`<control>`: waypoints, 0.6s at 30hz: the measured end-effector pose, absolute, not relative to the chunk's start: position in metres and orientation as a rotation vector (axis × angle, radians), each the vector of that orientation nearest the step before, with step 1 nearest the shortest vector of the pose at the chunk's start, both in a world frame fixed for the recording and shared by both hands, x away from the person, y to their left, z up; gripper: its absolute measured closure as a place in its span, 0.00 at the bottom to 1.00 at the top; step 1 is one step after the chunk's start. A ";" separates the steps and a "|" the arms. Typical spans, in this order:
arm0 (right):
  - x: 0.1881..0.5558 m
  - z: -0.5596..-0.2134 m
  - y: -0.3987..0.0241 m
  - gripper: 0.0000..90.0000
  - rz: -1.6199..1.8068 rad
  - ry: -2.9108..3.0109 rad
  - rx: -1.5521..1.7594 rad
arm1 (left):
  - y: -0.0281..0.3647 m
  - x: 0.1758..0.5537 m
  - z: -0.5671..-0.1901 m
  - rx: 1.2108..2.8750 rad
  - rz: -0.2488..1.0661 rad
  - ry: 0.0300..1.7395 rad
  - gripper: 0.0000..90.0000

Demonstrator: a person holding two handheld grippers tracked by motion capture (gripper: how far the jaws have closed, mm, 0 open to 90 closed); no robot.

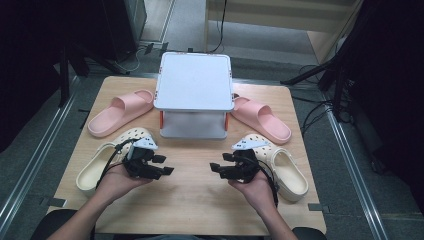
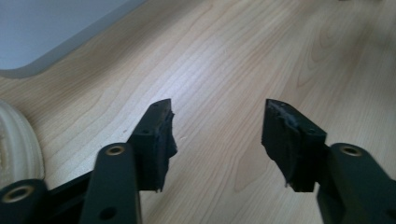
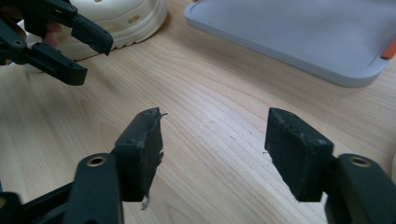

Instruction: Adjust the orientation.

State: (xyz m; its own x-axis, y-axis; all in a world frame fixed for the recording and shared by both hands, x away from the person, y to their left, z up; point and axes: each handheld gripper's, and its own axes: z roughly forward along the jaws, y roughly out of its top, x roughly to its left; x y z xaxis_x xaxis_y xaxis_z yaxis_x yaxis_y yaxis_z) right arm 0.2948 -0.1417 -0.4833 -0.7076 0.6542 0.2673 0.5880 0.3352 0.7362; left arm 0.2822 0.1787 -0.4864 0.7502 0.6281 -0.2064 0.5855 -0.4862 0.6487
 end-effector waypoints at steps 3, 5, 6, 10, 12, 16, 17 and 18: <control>0.294 -0.482 -0.142 0.43 1.343 2.502 1.146 | 0.179 0.282 -0.486 2.228 0.082 0.905 0.52; 0.295 -0.482 -0.141 0.44 1.352 2.501 1.138 | 0.181 0.281 -0.486 2.227 0.086 0.914 0.53; 0.295 -0.482 -0.140 0.45 1.360 2.503 1.122 | 0.182 0.281 -0.486 2.225 0.091 0.919 0.53; 0.298 -0.482 -0.136 0.45 1.357 2.510 1.090 | 0.188 0.278 -0.485 2.216 0.082 0.946 0.53; 0.299 -0.482 -0.133 0.45 1.341 2.523 1.071 | 0.192 0.278 -0.485 2.219 0.069 0.973 0.55; 0.299 -0.484 -0.129 0.43 1.304 2.529 1.013 | 0.198 0.277 -0.483 2.214 0.076 0.994 0.56; 0.300 -0.484 -0.128 0.44 1.279 2.546 0.984 | 0.201 0.274 -0.481 2.200 0.083 1.008 0.56; 0.301 -0.484 -0.127 0.44 1.282 2.552 0.992 | 0.203 0.272 -0.480 2.196 0.093 1.011 0.56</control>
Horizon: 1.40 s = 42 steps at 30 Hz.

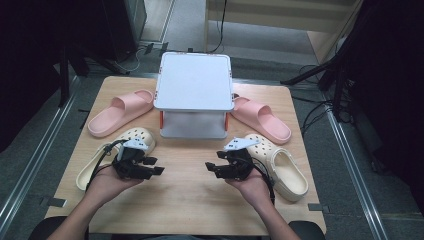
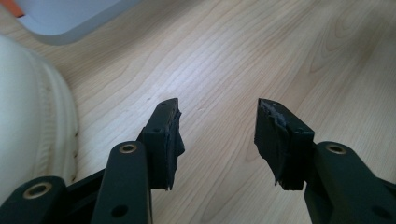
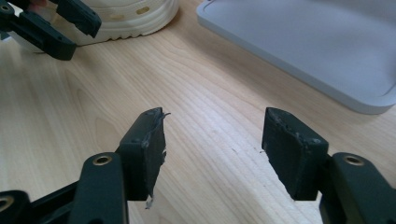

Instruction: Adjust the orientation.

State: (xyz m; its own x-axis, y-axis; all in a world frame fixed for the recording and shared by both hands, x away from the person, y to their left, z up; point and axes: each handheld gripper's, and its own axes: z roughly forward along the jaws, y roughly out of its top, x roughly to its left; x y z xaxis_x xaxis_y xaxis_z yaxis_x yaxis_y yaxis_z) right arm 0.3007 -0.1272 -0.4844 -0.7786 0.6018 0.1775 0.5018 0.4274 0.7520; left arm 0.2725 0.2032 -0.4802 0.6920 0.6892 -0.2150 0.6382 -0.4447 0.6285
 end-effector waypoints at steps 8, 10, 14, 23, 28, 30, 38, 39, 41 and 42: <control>0.306 -0.484 -0.120 0.45 1.283 2.593 0.978 | 0.224 0.265 -0.474 2.160 0.128 1.051 0.59; 0.308 -0.485 -0.116 0.45 1.276 2.607 0.978 | 0.228 0.264 -0.473 2.153 0.133 1.062 0.59; 0.311 -0.485 -0.111 0.45 1.260 2.632 0.963 | 0.239 0.259 -0.470 2.142 0.166 1.096 0.59; 0.316 -0.484 -0.103 0.46 1.296 2.661 0.952 | 0.259 0.249 -0.464 2.113 0.225 1.166 0.58; 0.318 -0.484 -0.099 0.46 1.284 2.676 0.941 | 0.274 0.241 -0.462 2.093 0.230 1.186 0.58; 0.318 -0.484 -0.098 0.46 1.285 2.677 0.937 | 0.277 0.239 -0.461 2.091 0.232 1.192 0.58; 0.319 -0.484 -0.098 0.46 1.284 2.675 0.937 | 0.297 0.239 -0.462 2.058 0.283 1.278 0.57; 0.319 -0.484 -0.098 0.46 1.284 2.673 0.938 | 0.298 0.241 -0.464 2.055 0.290 1.288 0.57; 0.319 -0.484 -0.098 0.46 1.285 2.673 0.938 | 0.300 0.245 -0.470 2.055 0.277 1.284 0.58; 0.319 -0.484 -0.098 0.46 1.284 2.676 0.943 | 0.300 0.249 -0.475 2.066 0.258 1.264 0.64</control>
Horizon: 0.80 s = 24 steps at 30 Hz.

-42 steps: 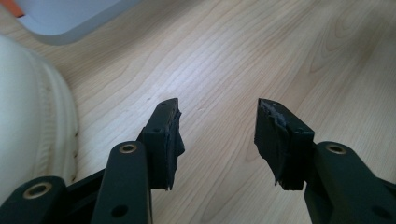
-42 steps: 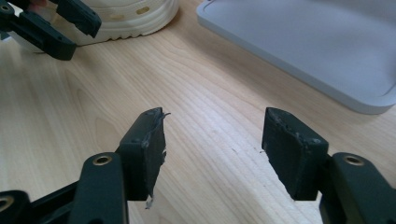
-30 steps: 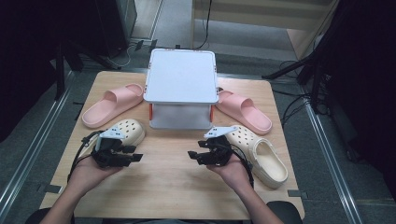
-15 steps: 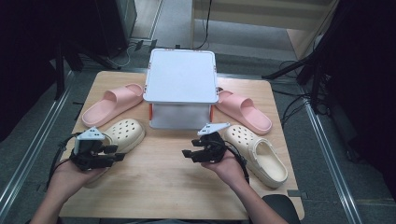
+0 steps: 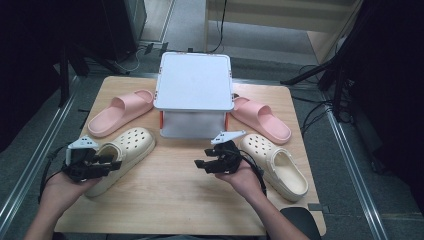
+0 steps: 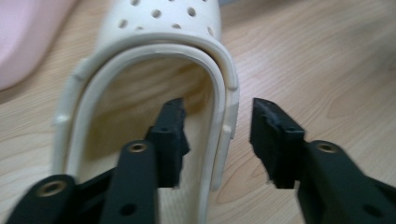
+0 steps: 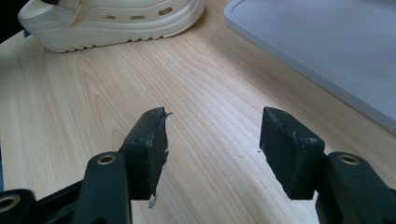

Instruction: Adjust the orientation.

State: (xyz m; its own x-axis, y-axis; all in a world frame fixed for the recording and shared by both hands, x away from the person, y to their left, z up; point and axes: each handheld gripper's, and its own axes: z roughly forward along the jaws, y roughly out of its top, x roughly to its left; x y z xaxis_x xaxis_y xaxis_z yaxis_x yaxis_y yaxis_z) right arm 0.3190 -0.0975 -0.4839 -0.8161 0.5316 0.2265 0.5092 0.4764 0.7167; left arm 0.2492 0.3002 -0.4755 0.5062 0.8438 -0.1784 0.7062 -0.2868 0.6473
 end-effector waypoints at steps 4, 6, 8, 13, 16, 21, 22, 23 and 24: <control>0.318 -0.484 -0.097 0.46 1.282 2.675 0.935 | 0.295 0.263 -0.487 2.092 0.238 1.282 0.64; 0.318 -0.484 -0.097 0.47 1.286 2.671 0.933 | 0.291 0.267 -0.489 2.101 0.223 1.267 0.67; 0.319 -0.484 -0.097 0.47 1.287 2.672 0.933 | 0.288 0.267 -0.488 2.098 0.207 1.246 0.77; 0.319 -0.484 -0.097 0.47 1.283 2.676 0.934 | 0.290 0.267 -0.482 2.120 0.238 1.240 0.85; 0.318 -0.484 -0.097 0.47 1.281 2.674 0.929 | 0.293 0.264 -0.474 2.098 0.273 1.240 0.86; 0.319 -0.483 -0.099 0.48 1.281 2.661 0.944 | 0.287 0.260 -0.462 2.084 0.240 1.192 0.86; 0.319 -0.484 -0.101 0.48 1.280 2.660 0.951 | 0.287 0.260 -0.462 2.084 0.240 1.192 0.86; 0.318 -0.484 -0.102 0.48 1.276 2.660 0.961 | 0.280 0.260 -0.460 2.109 0.242 1.159 0.86; 0.318 -0.484 -0.103 0.48 1.276 2.657 0.961 | 0.269 0.261 -0.457 2.118 0.222 1.117 0.86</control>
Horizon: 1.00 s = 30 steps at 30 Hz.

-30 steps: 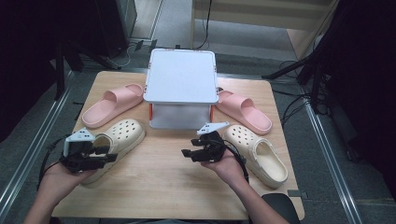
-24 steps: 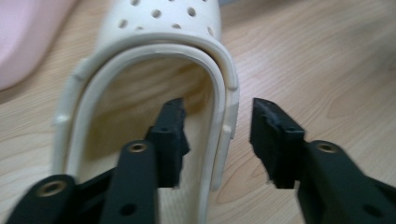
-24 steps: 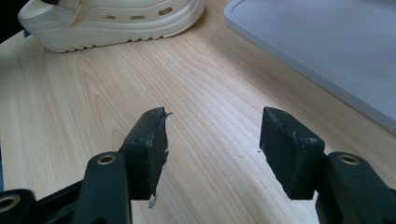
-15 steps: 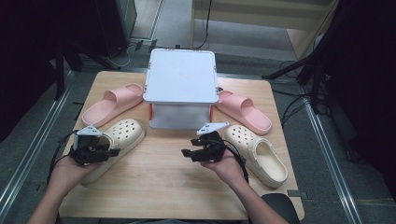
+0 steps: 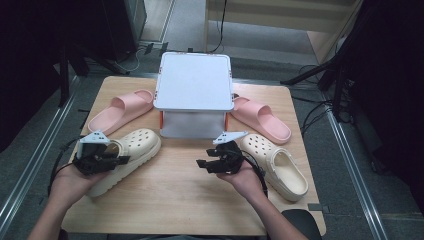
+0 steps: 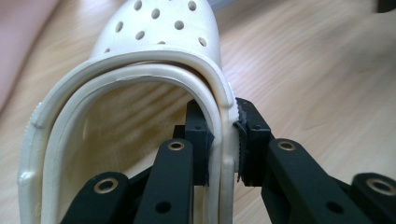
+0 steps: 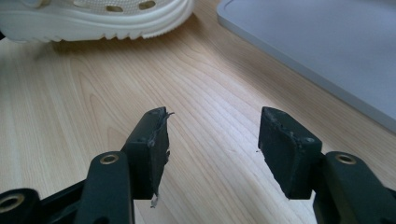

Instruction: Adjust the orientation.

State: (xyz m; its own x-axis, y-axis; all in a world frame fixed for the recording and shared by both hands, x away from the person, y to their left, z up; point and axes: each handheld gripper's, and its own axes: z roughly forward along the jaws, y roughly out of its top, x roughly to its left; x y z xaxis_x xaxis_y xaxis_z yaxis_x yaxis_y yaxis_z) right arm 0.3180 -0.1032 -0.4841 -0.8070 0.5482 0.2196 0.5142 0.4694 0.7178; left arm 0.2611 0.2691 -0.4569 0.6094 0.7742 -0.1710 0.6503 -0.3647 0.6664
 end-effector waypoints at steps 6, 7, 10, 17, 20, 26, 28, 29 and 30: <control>0.312 -0.483 -0.113 0.49 1.268 2.631 0.990 | 0.222 0.267 -0.454 2.177 0.184 0.964 0.86; 0.312 -0.483 -0.113 0.49 1.268 2.631 0.990 | 0.222 0.267 -0.454 2.177 0.184 0.964 0.86; 0.307 -0.483 -0.122 0.49 1.270 2.597 1.013 | 0.194 0.273 -0.456 2.218 0.147 0.877 0.86; 0.299 -0.481 -0.138 0.49 1.272 2.540 1.076 | 0.156 0.280 -0.461 2.253 0.083 0.785 0.86; 0.295 -0.480 -0.145 0.49 1.271 2.514 1.112 | 0.142 0.282 -0.464 2.265 0.053 0.749 0.86; 0.286 -0.482 -0.155 0.49 1.254 2.488 1.152 | 0.129 0.283 -0.476 2.308 0.027 0.707 0.85; 0.285 -0.483 -0.155 0.51 1.258 2.487 1.164 | 0.127 0.283 -0.480 2.319 0.007 0.694 0.84; 0.285 -0.484 -0.155 0.52 1.260 2.492 1.166 | 0.126 0.284 -0.481 2.328 0.003 0.696 0.81; 0.285 -0.485 -0.154 0.52 1.254 2.499 1.164 | 0.125 0.284 -0.482 2.334 0.008 0.695 0.79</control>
State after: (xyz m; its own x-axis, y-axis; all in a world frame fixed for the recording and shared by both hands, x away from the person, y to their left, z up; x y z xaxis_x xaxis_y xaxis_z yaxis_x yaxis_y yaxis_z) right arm 0.2846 -0.1540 -0.4848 -0.6990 0.6790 0.2242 0.5854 0.3634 0.7247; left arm 0.2836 0.1248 -0.4821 0.8564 0.4840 -0.1799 0.4797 -0.6170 0.6239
